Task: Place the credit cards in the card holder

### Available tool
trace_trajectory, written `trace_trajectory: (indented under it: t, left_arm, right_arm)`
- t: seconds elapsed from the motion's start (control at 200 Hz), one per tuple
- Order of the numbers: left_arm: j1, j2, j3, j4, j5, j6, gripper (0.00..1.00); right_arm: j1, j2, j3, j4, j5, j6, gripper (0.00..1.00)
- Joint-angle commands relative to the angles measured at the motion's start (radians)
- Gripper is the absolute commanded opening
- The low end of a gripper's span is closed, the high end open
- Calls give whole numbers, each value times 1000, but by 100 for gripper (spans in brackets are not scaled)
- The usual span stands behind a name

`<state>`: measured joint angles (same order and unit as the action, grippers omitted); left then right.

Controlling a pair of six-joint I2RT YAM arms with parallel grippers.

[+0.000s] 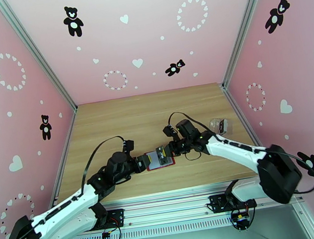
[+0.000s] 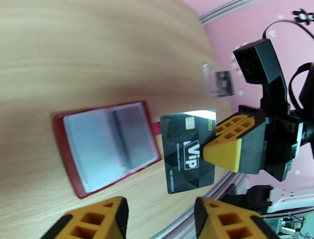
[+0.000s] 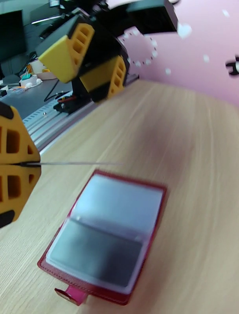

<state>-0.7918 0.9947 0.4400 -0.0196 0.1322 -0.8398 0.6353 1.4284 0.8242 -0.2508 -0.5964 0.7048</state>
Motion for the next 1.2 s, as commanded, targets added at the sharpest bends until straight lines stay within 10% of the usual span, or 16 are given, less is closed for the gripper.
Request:
trace_trajectory:
  t: [0.0,1.196]
  left_arm:
    - [18,103,-3,42,-1,-7,42]
    - [73,479,-3,256,70,-56,34]
  right_arm:
    - [-6,60,17,17,30,33,0]
    - [-58,251,65,101,-9,69,0]
